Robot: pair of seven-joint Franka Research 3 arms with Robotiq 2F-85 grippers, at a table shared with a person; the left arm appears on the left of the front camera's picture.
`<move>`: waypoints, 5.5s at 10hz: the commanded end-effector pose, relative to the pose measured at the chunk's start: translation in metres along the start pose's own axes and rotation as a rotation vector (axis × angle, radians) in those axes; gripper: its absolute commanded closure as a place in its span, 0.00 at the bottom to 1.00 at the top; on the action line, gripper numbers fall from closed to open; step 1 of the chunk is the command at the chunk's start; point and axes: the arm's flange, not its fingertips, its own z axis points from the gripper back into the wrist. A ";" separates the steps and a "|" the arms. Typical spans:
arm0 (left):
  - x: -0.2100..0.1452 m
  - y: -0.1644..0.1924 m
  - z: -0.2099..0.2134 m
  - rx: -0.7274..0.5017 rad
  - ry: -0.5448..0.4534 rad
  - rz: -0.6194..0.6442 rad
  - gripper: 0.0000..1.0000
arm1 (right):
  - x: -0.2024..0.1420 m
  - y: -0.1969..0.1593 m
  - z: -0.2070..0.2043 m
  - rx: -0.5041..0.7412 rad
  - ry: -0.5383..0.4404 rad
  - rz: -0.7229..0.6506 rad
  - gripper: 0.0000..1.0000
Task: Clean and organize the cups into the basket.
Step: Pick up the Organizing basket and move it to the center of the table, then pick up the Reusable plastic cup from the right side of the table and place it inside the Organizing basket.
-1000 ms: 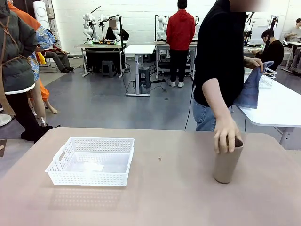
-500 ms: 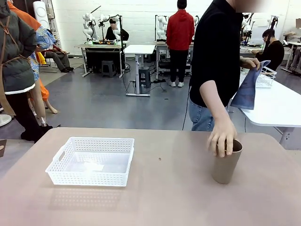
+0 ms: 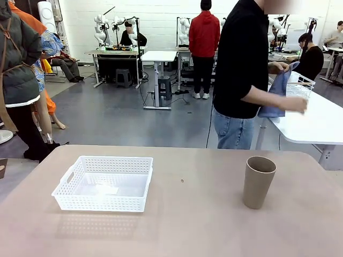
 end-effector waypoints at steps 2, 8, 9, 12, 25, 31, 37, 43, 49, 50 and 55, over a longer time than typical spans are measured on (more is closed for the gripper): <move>0.008 -0.035 -0.066 0.338 0.213 -0.008 0.00 | -0.007 -0.029 -0.056 -0.119 0.179 0.400 0.00; 0.034 0.005 -0.196 0.729 0.548 0.147 0.00 | -0.001 -0.057 -0.083 -0.062 0.057 0.356 0.00; 0.039 0.009 -0.213 0.759 0.557 0.163 0.00 | 0.014 -0.055 -0.069 -0.136 0.132 0.436 0.00; 0.047 0.002 -0.254 0.814 0.473 0.151 0.00 | 0.014 -0.055 -0.069 -0.136 0.132 0.436 0.00; 0.074 -0.015 -0.305 0.874 0.301 0.084 0.00 | 0.062 -0.091 -0.111 0.002 0.099 0.688 0.00; 0.074 -0.015 -0.305 0.874 0.301 0.084 0.00 | 0.107 -0.144 -0.166 0.054 0.148 0.766 0.00; 0.074 -0.015 -0.305 0.874 0.301 0.084 0.00 | 0.102 -0.136 -0.161 0.055 0.158 0.739 0.00; 0.072 -0.004 -0.309 0.933 0.324 0.022 0.00 | 0.106 -0.152 -0.162 -0.034 0.067 0.919 0.00; 0.078 0.005 -0.316 0.961 0.323 0.049 0.00 | 0.115 -0.200 -0.200 0.013 0.022 0.839 0.00; 0.080 0.007 -0.320 0.963 0.333 0.056 0.00 | 0.117 -0.212 -0.205 0.015 0.010 0.808 0.00; 0.086 0.012 -0.339 0.989 0.333 0.074 0.00 | 0.123 -0.241 -0.231 0.068 -0.018 0.776 0.00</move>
